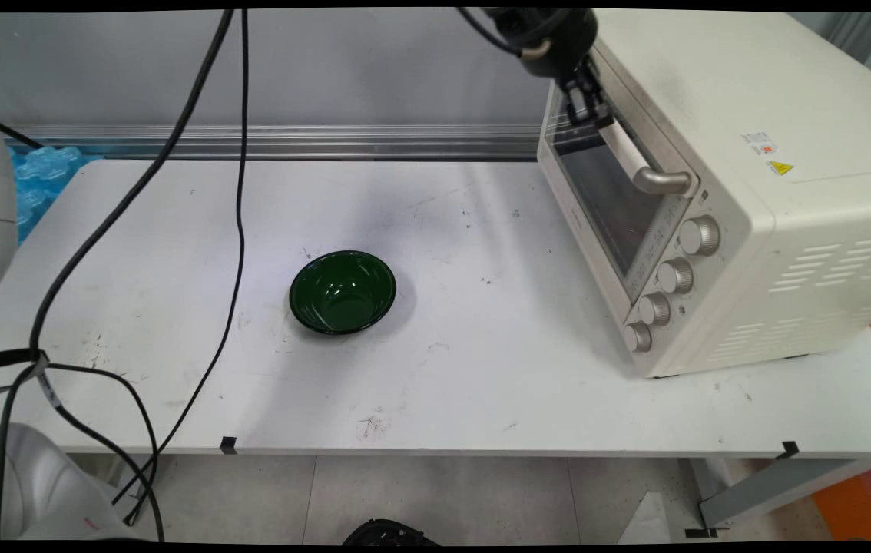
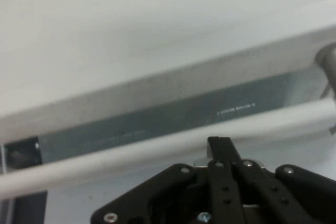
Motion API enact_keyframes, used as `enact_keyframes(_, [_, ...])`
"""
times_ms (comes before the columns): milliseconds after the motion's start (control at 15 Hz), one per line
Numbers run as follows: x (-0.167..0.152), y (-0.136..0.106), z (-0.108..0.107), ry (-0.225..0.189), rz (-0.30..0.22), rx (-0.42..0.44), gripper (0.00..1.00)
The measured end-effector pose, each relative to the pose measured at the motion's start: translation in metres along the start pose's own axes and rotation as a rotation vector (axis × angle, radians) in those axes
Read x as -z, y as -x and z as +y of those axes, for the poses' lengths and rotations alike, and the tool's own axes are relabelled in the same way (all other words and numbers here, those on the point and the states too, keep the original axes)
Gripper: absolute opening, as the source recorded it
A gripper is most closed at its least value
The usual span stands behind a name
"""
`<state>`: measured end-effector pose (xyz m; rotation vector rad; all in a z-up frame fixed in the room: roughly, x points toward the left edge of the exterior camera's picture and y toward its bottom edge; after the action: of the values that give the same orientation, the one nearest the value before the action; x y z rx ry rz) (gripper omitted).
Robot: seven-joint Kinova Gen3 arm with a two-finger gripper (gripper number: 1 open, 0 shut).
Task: Open the oven
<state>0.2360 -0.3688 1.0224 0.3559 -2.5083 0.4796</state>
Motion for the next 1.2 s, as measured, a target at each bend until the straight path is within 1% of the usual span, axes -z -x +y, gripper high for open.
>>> enact_keyframes(200, [0.005,-0.014,0.003,-0.012,0.008,-0.018,0.0])
enact_keyframes(533, [0.005,-0.028,0.001,-0.03,0.022,-0.026,0.0])
enact_keyframes(733, [-0.003,-0.029,-0.004,-0.037,0.027,0.004,0.0])
enact_keyframes(1000, [-0.017,-0.024,-0.012,-0.041,0.023,0.061,0.0])
enact_keyframes(1200, [-0.029,-0.022,-0.018,-0.041,0.032,0.096,0.0])
